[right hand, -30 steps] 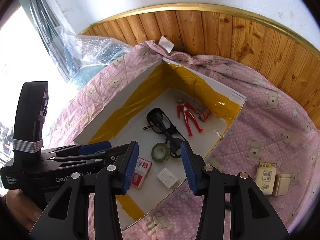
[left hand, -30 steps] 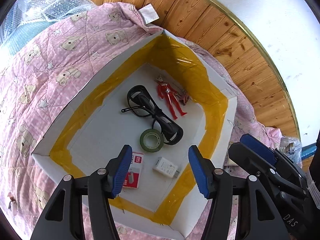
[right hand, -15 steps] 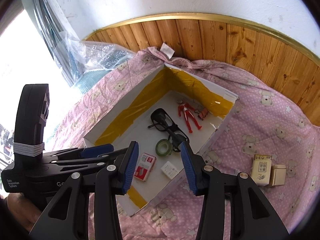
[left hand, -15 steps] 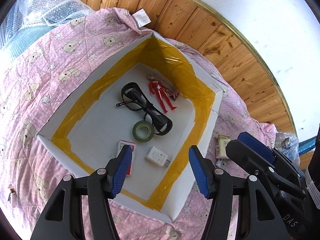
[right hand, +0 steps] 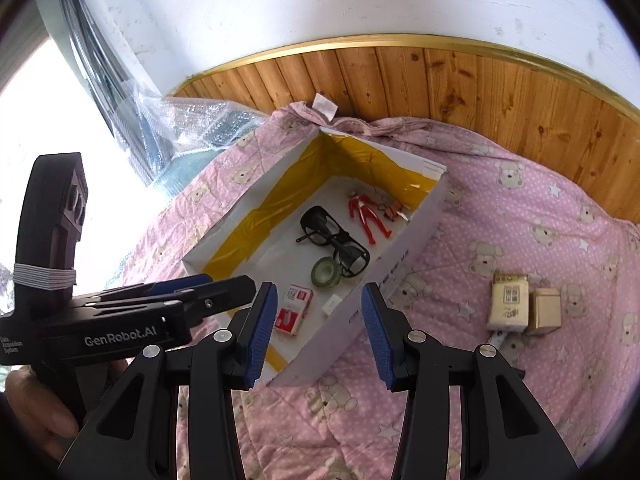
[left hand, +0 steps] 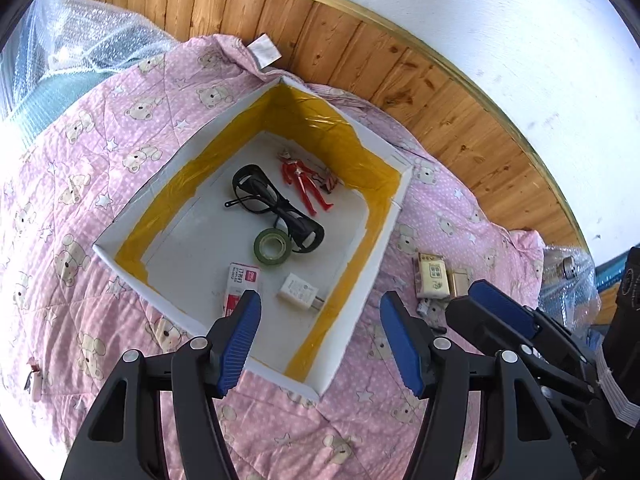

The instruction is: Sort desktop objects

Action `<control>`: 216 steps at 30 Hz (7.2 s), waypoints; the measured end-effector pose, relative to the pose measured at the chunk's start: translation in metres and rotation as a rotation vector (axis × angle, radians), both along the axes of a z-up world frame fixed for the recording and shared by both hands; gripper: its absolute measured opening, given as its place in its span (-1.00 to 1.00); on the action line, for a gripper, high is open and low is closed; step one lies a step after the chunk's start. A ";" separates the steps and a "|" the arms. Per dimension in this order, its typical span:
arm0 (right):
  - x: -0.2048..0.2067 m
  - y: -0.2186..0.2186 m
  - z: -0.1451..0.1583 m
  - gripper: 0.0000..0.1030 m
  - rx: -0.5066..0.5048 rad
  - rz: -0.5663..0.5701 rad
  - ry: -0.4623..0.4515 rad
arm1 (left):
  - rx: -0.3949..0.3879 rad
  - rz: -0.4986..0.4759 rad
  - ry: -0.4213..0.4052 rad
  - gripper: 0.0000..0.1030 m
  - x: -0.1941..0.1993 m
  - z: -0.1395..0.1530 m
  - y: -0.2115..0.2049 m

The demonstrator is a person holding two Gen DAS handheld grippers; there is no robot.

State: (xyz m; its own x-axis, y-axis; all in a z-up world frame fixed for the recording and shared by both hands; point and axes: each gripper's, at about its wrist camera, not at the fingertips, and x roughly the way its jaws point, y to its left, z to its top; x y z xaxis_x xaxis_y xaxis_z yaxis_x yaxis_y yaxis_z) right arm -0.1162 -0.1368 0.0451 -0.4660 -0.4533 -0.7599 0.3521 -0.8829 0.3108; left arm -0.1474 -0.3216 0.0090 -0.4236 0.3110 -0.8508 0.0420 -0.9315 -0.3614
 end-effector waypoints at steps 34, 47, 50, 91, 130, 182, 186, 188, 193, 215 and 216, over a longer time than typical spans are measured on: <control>0.085 0.139 -0.046 -0.09 -0.073 -0.298 -0.094 | -0.059 -0.241 -0.013 0.23 0.042 0.008 0.111; 0.071 0.172 -0.080 -0.09 -0.080 -0.379 -0.171 | -0.087 -0.341 -0.114 0.23 0.013 -0.045 0.162; 0.063 0.179 -0.088 -0.09 -0.079 -0.394 -0.191 | -0.096 -0.367 -0.134 0.23 0.004 -0.057 0.176; -0.056 0.230 -0.167 0.05 -0.026 -0.399 -0.277 | -0.069 -0.286 -0.239 0.26 -0.118 -0.164 0.225; -0.074 0.227 -0.169 0.05 0.000 -0.389 -0.247 | -0.125 -0.350 -0.154 0.06 -0.116 -0.154 0.236; 0.048 0.144 -0.058 0.05 0.038 -0.262 -0.089 | -0.019 -0.260 0.038 0.06 0.002 -0.015 0.145; 0.057 0.132 -0.046 0.05 0.042 -0.237 -0.068 | -0.014 -0.239 0.062 0.06 0.014 -0.003 0.134; 0.060 0.126 -0.041 0.05 0.045 -0.222 -0.058 | -0.011 -0.226 0.073 0.06 0.019 0.003 0.128; 0.069 0.107 -0.027 0.05 0.055 -0.181 -0.030 | 0.000 -0.192 0.096 0.06 0.033 0.014 0.111; 0.070 0.019 0.020 0.01 0.103 -0.009 0.063 | 0.069 0.003 0.134 0.06 0.060 0.028 0.011; 0.069 0.013 0.022 0.01 0.105 0.000 0.068 | 0.075 0.016 0.132 0.06 0.059 0.027 0.004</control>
State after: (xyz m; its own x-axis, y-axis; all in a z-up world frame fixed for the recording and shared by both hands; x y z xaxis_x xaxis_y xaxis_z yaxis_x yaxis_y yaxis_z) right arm -0.0473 -0.1234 0.0666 -0.5177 -0.3735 -0.7697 0.3696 -0.9090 0.1925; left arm -0.0885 -0.3171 0.0359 -0.5358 0.3635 -0.7621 0.0042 -0.9014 -0.4329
